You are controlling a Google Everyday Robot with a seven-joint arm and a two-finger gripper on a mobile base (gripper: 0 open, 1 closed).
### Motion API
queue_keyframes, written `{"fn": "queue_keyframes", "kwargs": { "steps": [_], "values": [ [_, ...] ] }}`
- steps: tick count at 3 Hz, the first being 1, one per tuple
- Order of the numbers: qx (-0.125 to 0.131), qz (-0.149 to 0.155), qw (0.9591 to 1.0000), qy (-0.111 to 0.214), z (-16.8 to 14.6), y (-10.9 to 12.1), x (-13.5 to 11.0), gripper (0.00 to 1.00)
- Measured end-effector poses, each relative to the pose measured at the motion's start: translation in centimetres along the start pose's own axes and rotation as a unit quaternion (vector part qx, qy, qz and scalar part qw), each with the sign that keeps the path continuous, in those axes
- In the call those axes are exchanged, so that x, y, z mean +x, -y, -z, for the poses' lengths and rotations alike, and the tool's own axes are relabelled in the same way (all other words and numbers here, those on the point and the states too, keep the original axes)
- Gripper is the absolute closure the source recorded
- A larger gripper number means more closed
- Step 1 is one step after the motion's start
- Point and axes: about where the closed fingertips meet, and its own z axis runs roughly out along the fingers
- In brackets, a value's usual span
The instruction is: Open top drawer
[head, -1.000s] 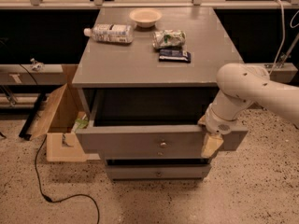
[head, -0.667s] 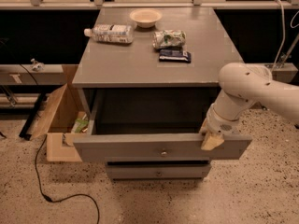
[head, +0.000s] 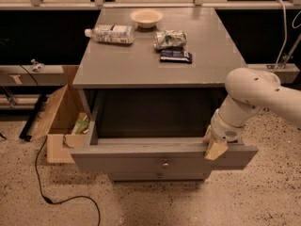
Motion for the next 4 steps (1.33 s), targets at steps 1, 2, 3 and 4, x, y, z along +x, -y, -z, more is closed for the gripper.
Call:
{"fn": "queue_keyframes", "kwargs": {
  "steps": [1, 2, 3, 4],
  "values": [
    [-0.001, -0.002, 1.0000, 0.001, -0.07, -0.15, 0.13, 0.83],
    [-0.001, -0.002, 1.0000, 0.001, -0.07, -0.15, 0.13, 0.59],
    [-0.001, -0.002, 1.0000, 0.001, -0.07, -0.15, 0.13, 0.37],
    [-0.001, -0.001, 1.0000, 0.000, -0.08, -0.15, 0.11, 0.13]
  ]
}}
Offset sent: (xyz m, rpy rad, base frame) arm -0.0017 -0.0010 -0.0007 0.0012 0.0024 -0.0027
